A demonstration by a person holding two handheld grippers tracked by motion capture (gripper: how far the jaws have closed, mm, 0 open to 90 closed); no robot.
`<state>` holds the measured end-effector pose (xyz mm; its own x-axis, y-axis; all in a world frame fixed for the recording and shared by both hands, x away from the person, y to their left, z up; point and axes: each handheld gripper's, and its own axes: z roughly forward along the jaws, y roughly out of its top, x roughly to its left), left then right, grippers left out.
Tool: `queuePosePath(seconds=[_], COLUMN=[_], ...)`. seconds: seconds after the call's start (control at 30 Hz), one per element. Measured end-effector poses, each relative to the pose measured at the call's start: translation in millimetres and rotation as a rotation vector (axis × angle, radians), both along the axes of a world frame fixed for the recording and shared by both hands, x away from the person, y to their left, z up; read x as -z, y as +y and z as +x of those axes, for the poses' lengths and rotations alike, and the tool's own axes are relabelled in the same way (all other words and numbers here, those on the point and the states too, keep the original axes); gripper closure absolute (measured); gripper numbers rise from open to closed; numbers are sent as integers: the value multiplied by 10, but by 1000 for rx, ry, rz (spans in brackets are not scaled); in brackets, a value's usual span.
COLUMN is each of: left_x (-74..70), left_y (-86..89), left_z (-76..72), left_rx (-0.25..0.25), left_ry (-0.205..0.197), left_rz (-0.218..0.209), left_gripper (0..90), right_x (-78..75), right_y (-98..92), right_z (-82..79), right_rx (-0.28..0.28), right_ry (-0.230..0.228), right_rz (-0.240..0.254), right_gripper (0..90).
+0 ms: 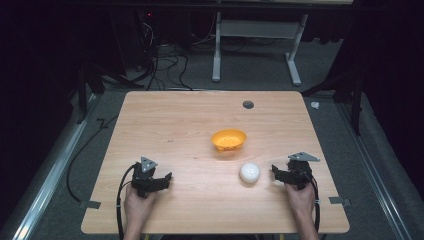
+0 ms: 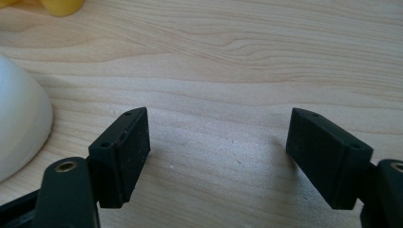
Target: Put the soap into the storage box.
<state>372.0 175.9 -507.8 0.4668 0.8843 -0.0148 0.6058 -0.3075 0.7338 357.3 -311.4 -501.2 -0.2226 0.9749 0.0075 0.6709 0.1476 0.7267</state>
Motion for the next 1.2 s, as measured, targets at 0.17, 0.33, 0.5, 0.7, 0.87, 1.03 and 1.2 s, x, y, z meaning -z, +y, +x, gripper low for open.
queuePosePath(seconds=[0.17,0.33,0.5,0.7,0.87,1.03,1.2], left_x=[0,0,1,0,0,0,0], left_y=[-1,-1,-1,-1,-1,-1,-1], left_z=[0,0,0,0,0,0,0], left_rx=[-1,-1,-1,-1,0,-1,-1], left_ry=[0,0,0,0,0,0,0], left_rz=[0,0,0,0,0,0,0], left_gripper=[198,198,198,198,198,198,198], right_x=[-56,-124,-196,-253,-275,-278,-280], right_y=[2,49,119,251,372,479,568], right_z=[-44,-104,-185,-264,-275,-259,-239], right_rx=[-33,-66,-103,-164,-220,-264,-295], right_ry=[-21,-44,-61,-78,-84,-81,-81], right_rz=[35,49,81,91,84,82,73], right_gripper=[228,226,226,198,170,162,156])
